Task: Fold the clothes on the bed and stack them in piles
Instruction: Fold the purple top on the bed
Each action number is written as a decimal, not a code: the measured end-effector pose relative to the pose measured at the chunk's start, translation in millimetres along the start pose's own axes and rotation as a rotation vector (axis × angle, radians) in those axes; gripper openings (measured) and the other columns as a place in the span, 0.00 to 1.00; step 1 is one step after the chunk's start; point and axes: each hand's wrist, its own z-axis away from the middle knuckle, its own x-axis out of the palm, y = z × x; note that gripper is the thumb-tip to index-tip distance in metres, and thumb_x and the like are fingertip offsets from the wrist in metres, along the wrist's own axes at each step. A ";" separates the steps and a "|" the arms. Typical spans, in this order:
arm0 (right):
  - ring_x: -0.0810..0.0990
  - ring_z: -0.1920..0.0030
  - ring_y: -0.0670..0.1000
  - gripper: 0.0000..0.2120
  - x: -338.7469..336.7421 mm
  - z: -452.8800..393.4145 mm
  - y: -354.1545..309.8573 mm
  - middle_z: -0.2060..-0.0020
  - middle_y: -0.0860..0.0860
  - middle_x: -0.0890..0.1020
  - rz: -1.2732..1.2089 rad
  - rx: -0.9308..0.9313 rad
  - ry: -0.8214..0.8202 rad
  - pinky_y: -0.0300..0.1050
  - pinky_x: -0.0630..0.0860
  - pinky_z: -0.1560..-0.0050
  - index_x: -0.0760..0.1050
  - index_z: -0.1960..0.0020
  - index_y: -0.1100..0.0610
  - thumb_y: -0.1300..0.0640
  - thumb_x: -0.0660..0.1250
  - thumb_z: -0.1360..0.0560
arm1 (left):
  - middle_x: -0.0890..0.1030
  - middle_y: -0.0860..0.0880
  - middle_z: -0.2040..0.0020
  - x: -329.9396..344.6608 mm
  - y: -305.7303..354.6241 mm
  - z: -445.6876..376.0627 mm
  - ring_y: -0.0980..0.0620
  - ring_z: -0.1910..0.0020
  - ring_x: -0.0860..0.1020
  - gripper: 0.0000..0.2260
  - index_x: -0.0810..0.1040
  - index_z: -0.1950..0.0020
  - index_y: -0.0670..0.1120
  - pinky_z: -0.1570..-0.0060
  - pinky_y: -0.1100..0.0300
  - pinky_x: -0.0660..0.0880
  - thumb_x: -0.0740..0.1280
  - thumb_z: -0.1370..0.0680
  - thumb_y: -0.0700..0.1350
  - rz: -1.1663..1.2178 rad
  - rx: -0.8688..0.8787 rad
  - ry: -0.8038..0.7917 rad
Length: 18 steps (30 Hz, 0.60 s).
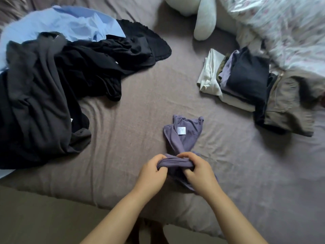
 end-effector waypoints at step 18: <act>0.83 0.51 0.58 0.15 -6.5 -6.2 -19.3 0.47 0.65 0.82 -1.238 0.480 -0.362 0.49 0.80 0.48 0.81 0.49 0.65 0.58 0.64 0.29 | 0.78 0.43 0.64 8.9 3.9 -18.5 0.51 0.62 0.74 0.08 0.75 0.62 0.43 0.62 0.59 0.69 0.65 0.23 0.36 0.218 -0.281 0.090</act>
